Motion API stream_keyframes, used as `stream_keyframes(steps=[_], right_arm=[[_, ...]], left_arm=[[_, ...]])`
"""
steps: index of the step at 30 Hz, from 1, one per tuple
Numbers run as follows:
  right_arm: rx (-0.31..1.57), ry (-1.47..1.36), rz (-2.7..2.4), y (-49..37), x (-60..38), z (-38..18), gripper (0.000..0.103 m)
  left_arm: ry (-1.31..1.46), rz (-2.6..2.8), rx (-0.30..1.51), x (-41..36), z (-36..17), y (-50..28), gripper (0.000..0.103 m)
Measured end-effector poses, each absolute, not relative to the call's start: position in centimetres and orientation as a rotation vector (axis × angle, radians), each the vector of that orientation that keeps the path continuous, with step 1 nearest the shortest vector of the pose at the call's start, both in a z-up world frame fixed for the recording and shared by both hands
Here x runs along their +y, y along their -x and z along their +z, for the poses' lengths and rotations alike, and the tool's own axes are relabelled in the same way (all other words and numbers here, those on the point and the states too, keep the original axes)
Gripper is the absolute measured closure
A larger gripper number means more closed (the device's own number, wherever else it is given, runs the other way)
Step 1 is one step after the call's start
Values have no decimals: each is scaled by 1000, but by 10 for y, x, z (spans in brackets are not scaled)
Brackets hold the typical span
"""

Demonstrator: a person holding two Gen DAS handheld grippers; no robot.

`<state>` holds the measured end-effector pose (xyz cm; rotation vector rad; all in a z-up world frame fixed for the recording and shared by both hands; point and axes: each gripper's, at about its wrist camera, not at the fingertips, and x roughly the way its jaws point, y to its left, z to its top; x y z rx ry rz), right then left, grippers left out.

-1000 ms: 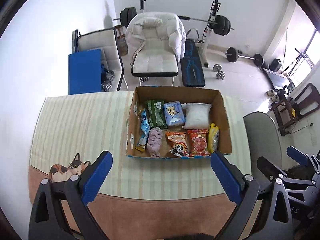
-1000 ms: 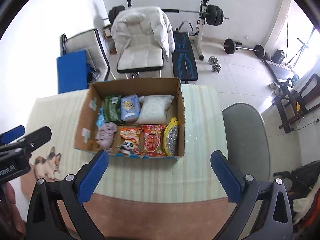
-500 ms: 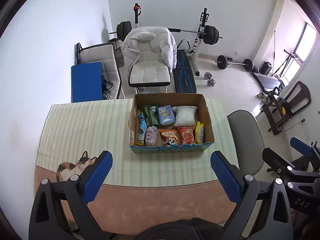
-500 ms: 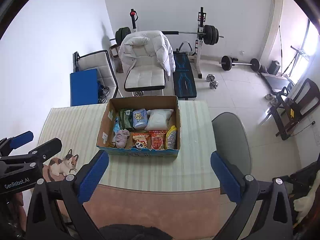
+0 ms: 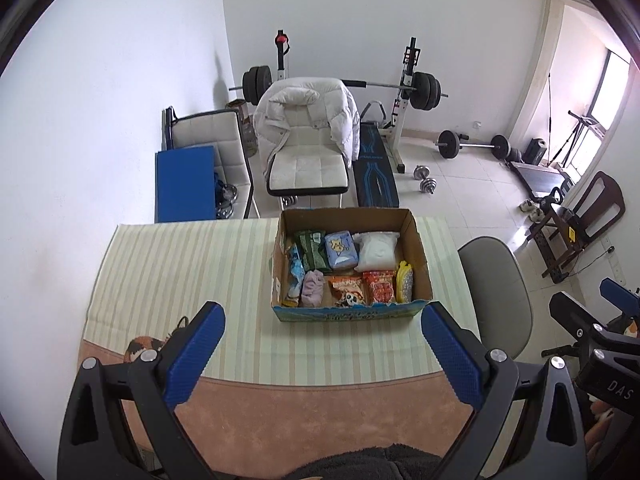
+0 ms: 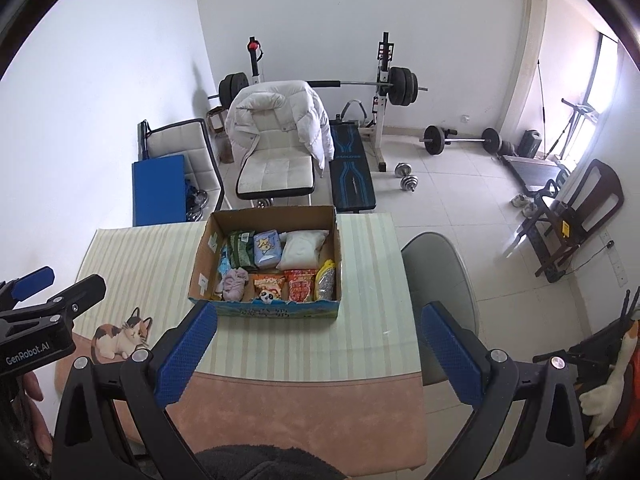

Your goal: Organize soft objects

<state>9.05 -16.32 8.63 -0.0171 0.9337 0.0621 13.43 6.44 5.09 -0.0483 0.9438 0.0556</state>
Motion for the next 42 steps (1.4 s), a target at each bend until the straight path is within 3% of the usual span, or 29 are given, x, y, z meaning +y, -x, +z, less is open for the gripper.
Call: stream_keyframes(steps=[42], right_arm=[[883, 73, 61, -110, -151, 97, 0]], left_arm=[[76, 77, 926, 65, 54, -137, 0]])
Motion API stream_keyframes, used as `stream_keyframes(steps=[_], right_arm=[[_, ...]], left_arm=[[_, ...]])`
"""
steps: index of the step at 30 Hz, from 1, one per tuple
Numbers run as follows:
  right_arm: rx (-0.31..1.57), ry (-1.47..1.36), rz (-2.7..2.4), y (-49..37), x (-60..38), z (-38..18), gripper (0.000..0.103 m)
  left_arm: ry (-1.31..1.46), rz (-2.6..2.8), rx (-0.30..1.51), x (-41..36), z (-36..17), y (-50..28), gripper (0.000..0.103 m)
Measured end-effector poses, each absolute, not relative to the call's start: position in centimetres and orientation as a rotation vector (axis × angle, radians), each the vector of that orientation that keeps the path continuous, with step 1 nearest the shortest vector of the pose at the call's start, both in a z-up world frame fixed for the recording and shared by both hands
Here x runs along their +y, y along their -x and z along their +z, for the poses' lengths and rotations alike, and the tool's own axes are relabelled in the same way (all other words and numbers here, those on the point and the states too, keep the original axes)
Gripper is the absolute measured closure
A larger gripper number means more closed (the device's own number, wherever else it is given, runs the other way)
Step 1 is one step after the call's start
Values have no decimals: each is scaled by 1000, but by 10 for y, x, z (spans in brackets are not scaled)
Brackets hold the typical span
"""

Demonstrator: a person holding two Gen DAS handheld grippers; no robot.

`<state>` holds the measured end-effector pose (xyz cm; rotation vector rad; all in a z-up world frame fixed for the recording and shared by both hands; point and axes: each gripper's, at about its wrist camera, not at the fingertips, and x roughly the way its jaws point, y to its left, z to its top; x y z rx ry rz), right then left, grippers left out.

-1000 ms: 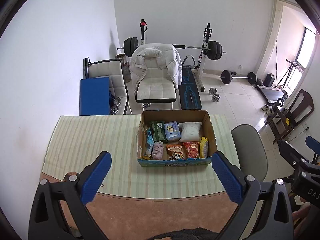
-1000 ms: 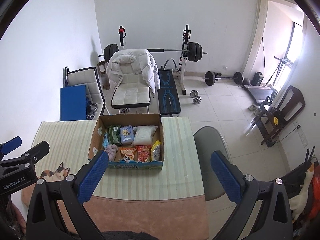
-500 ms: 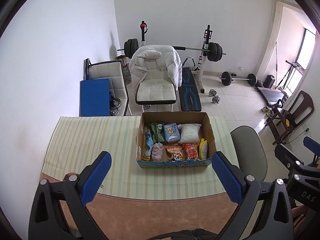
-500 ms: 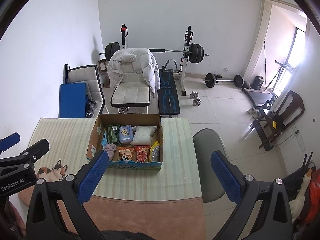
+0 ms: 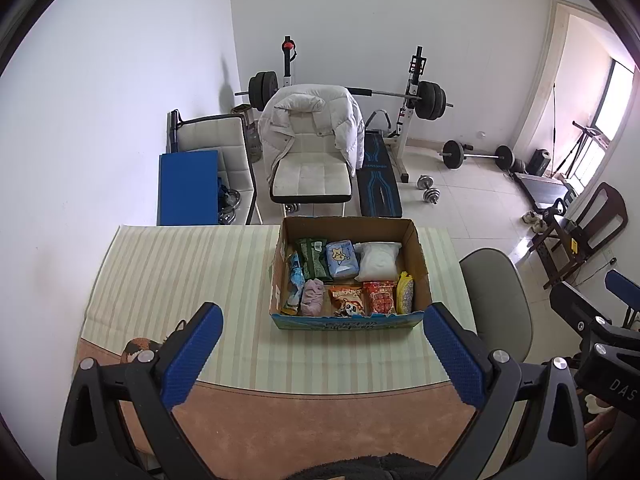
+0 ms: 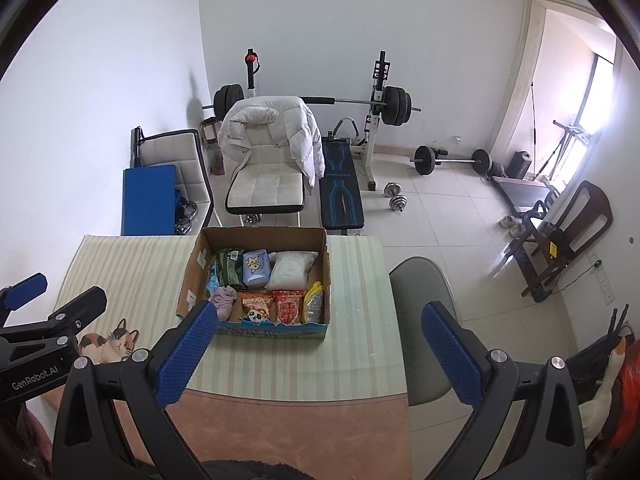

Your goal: Organize soft objects

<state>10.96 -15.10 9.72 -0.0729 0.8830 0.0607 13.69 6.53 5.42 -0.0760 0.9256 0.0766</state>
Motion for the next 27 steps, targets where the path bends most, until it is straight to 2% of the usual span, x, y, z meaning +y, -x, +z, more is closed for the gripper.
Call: stream_keyframes(steps=[27], right_arm=[[883, 56, 48, -108, -153, 96, 0]], left_arm=[[75, 72, 921, 66, 58, -138, 0]])
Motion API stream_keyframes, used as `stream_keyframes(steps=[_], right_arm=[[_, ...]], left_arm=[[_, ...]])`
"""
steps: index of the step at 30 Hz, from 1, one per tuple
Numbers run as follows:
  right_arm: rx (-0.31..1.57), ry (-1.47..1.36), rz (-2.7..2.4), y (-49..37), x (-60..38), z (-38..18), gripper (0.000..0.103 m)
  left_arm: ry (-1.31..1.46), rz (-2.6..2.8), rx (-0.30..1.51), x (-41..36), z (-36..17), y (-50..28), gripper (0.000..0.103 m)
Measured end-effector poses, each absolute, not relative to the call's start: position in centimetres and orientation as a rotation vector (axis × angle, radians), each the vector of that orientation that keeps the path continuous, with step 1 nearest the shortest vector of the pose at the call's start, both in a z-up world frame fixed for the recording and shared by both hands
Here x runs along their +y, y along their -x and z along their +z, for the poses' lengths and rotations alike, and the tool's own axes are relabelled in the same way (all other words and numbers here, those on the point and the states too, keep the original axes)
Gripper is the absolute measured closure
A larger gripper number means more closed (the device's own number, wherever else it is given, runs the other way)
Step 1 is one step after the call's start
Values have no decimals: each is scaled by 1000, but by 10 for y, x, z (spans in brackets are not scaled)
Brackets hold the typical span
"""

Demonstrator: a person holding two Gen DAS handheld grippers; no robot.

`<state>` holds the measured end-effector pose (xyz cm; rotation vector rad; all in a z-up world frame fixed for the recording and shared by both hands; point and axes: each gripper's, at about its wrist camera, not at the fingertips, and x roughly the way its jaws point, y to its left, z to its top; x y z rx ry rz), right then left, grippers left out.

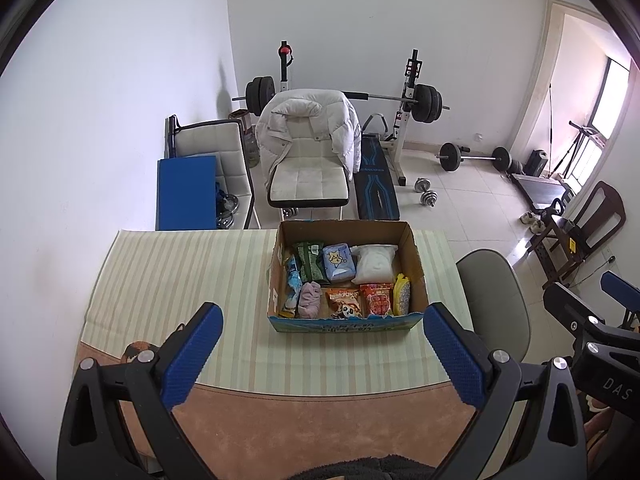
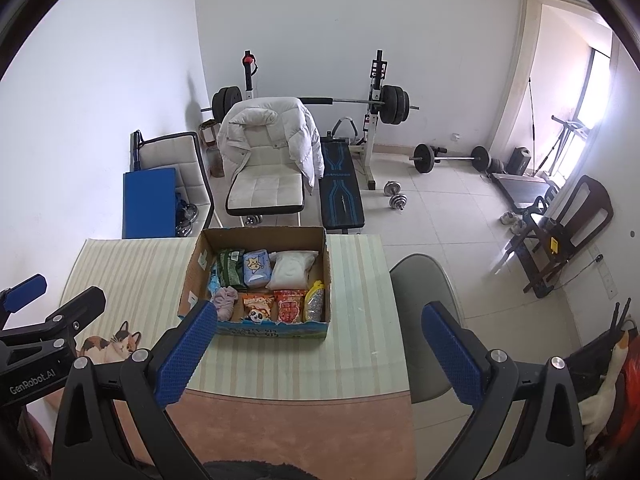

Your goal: Organize soft objects

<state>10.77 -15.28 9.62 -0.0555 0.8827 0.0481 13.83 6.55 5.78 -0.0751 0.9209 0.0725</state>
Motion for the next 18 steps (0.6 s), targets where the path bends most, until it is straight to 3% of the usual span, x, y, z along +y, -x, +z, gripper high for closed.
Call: stream_keyframes(steps=[18], right_arm=[[885, 55, 41, -106, -155, 92, 0]], left_arm=[[72, 57, 924, 60, 59, -142, 0]])
